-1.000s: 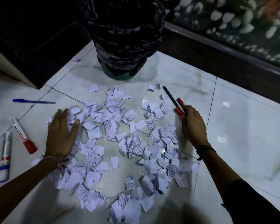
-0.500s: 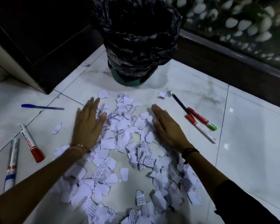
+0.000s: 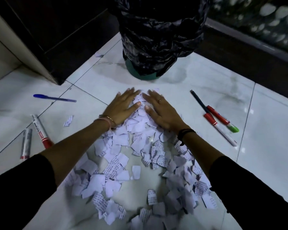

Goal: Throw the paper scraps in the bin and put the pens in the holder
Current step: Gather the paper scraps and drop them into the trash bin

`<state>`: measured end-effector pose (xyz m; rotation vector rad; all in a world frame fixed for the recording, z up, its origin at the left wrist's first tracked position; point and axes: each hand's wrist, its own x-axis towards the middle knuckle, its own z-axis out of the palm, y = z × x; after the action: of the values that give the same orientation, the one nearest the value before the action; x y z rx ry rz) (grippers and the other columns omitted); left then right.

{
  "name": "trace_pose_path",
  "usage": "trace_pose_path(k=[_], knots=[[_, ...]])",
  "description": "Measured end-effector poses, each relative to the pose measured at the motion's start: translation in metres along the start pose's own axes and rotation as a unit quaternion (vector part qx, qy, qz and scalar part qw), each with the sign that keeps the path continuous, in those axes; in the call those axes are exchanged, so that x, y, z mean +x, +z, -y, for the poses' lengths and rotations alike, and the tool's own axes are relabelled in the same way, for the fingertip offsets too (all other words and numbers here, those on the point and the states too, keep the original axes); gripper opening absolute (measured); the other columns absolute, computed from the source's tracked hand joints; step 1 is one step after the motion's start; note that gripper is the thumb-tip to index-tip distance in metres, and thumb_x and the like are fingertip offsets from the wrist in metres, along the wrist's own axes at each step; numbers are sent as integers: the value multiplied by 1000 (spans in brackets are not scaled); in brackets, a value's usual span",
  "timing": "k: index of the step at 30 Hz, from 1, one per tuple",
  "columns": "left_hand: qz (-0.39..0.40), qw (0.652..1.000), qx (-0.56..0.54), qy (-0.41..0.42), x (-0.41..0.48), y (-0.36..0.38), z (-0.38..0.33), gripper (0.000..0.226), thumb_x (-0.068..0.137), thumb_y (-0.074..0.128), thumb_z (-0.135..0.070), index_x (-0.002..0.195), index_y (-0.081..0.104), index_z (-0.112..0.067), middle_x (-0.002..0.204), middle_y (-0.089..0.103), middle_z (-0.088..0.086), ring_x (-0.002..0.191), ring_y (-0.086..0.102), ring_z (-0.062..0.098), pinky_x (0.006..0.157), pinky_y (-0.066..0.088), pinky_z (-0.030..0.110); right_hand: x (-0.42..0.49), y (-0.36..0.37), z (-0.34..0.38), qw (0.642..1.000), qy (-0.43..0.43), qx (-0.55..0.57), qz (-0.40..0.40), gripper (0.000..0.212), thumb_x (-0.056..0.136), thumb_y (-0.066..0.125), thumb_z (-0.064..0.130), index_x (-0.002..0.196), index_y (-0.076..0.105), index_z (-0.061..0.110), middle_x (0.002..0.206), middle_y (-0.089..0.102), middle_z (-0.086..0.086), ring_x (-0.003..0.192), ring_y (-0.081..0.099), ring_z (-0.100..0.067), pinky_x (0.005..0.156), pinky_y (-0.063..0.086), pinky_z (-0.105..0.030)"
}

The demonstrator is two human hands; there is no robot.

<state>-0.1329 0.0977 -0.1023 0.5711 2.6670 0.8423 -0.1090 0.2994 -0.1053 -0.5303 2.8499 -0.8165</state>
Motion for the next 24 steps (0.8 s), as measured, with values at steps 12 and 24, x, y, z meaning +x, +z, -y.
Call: trace_pose_path(k=[12,24], knots=[[-11,987,156,-46,-162,-24,-14,100,64,30,-87,145,23,-29,153,30,-1,138,31,19,107,35,42,-126,-51,18,998,-12,-57,25,87,72,55,73,145,31,30,154,31,-2,135,35,-21,106,40,-41],[120,976,155,-96,-145,1,-45,149,45,85,-51,143,-25,-29,146,17,14,120,42,40,87,46,46,-108,-17,49,967,2,-200,160,140,51,82,56,147,-17,32,159,9,-7,121,43,-40,78,52,-47]])
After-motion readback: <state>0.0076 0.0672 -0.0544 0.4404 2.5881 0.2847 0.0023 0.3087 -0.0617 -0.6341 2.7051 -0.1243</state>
